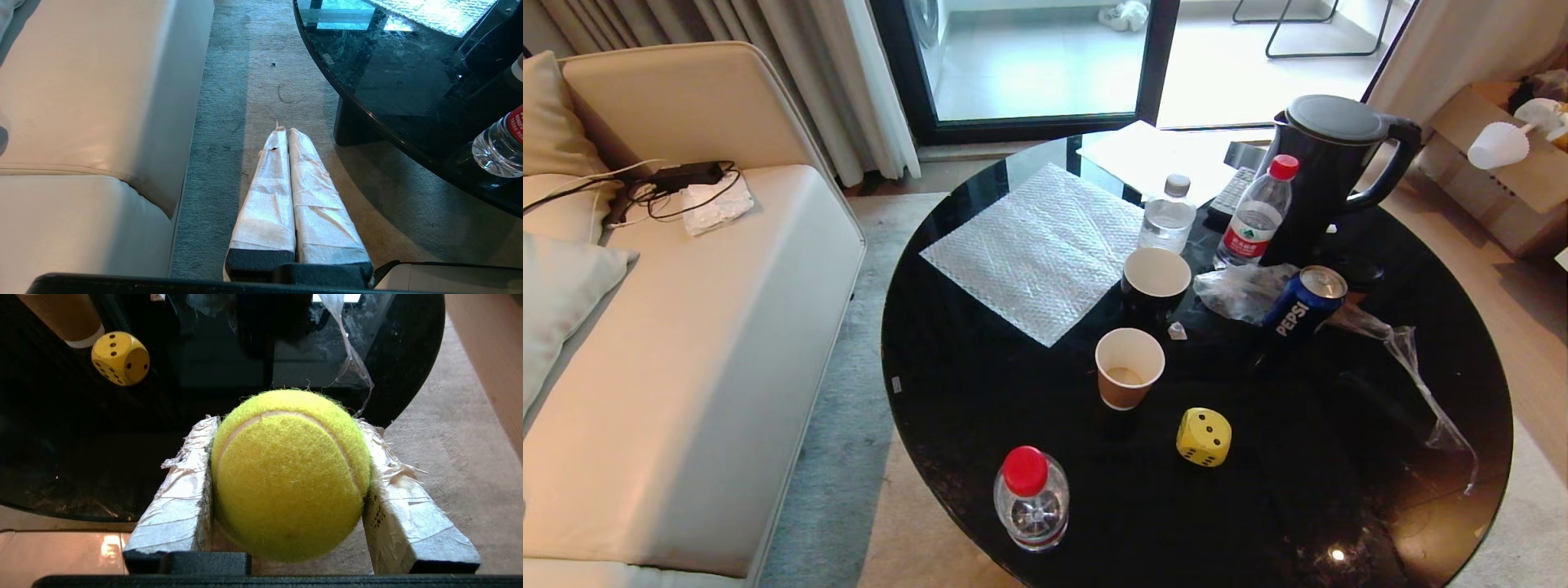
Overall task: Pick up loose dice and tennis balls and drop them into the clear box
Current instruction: Put the ball in the box
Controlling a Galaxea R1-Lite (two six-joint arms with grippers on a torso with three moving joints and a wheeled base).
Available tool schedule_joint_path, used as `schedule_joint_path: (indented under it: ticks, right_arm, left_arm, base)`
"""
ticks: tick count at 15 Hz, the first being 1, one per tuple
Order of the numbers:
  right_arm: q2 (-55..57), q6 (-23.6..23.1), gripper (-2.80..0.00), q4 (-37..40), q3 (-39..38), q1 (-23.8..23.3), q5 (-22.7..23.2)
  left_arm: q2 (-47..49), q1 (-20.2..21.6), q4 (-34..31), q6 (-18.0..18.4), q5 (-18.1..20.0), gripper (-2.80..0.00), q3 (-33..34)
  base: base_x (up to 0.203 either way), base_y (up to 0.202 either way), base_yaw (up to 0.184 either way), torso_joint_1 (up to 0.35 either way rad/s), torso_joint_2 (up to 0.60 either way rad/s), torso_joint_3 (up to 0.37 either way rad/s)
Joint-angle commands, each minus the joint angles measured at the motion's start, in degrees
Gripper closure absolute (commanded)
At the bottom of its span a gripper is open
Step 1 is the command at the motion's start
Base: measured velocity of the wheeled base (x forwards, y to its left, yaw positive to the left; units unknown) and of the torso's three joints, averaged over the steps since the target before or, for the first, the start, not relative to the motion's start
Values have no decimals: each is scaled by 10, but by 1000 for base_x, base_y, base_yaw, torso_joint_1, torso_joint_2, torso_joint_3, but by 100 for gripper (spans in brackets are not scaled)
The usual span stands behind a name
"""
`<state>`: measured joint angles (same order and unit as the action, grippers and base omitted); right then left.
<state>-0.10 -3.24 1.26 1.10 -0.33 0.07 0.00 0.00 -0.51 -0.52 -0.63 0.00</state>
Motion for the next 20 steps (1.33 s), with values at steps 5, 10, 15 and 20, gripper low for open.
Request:
schedule_joint_path:
  ticks: [5,10,15,20]
  right_arm:
    - [0,3,0,5,-5,0,-2]
    - [0,3,0,5,-5,0,-2]
    - [0,3,0,5,-5,0,-2]
    - [0,3,0,5,-5,0,-2]
  left_arm:
    - [0,0,1,0,0,0,1]
    - [0,0,1,0,0,0,1]
    - [0,0,0,0,0,0,1]
    - [0,0,0,1,0,0,1]
  base:
    - [0,0,0,0,0,0]
    - [0,0,0,0,0,0]
    - [0,0,0,0,0,0]
    - [0,0,0,0,0,0]
